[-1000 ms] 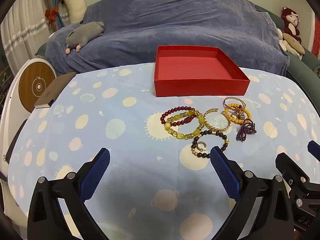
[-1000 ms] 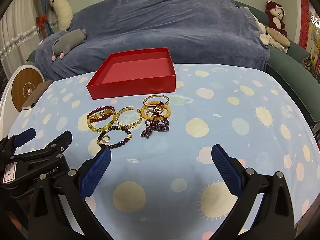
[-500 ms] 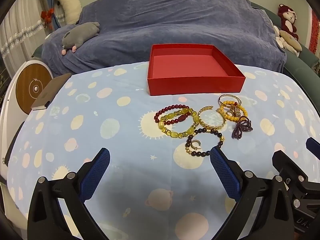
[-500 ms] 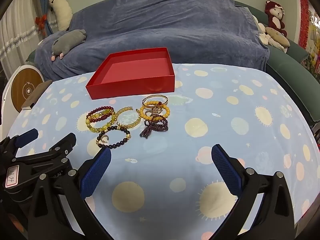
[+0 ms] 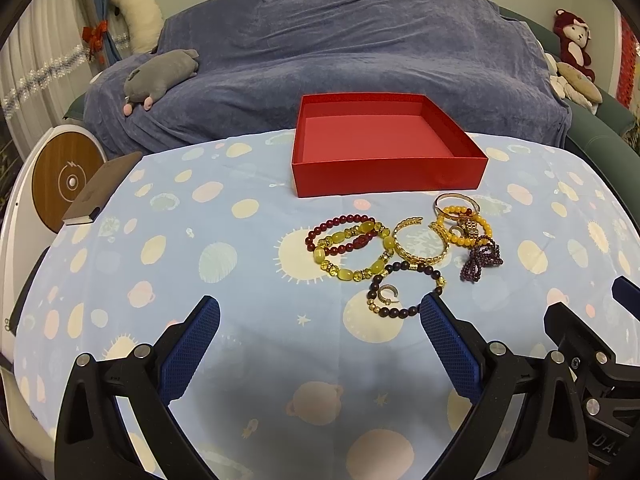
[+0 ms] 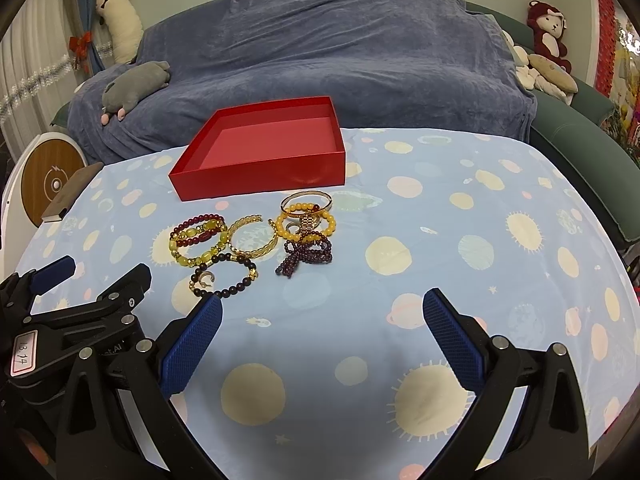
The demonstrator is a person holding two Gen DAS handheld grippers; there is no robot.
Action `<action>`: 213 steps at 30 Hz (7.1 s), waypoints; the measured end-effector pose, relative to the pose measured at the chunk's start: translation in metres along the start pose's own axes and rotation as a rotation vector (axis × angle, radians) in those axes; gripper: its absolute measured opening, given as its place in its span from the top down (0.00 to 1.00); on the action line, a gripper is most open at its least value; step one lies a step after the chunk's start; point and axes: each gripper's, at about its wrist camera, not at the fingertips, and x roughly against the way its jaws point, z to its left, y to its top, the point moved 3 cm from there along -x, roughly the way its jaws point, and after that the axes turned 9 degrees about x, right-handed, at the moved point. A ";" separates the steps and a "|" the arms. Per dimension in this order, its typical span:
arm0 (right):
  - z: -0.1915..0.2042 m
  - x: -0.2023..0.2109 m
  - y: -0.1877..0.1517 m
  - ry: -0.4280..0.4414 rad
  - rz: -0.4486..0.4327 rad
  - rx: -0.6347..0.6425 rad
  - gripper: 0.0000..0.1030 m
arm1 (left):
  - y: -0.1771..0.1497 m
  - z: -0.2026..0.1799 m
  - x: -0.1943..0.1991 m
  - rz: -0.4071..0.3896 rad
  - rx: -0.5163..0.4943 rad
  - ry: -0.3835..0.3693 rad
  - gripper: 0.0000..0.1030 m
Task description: Organize jewelry
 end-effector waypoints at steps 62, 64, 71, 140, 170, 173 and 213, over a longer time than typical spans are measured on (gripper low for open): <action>-0.003 0.000 -0.004 -0.004 -0.002 0.000 0.07 | 0.002 -0.011 -0.004 -0.009 0.004 -0.003 0.07; -0.003 0.000 -0.004 -0.005 -0.002 0.001 0.07 | 0.003 -0.013 -0.005 -0.009 0.005 -0.003 0.07; -0.003 0.001 -0.003 -0.004 -0.003 0.000 0.07 | -0.001 -0.005 -0.002 -0.010 0.002 -0.002 0.07; -0.012 -0.079 0.022 0.138 0.070 -0.053 0.91 | 0.015 0.015 -0.116 0.117 0.081 -0.020 0.39; -0.011 -0.048 0.169 0.224 -0.072 0.070 0.91 | 0.151 -0.016 -0.019 -0.063 0.004 -0.307 0.93; -0.015 -0.078 0.199 0.240 -0.068 0.056 0.91 | 0.184 -0.020 -0.042 -0.093 0.015 -0.301 0.93; -0.051 -0.087 0.134 0.215 0.009 -0.073 0.61 | 0.118 0.026 -0.088 0.042 0.062 -0.158 0.65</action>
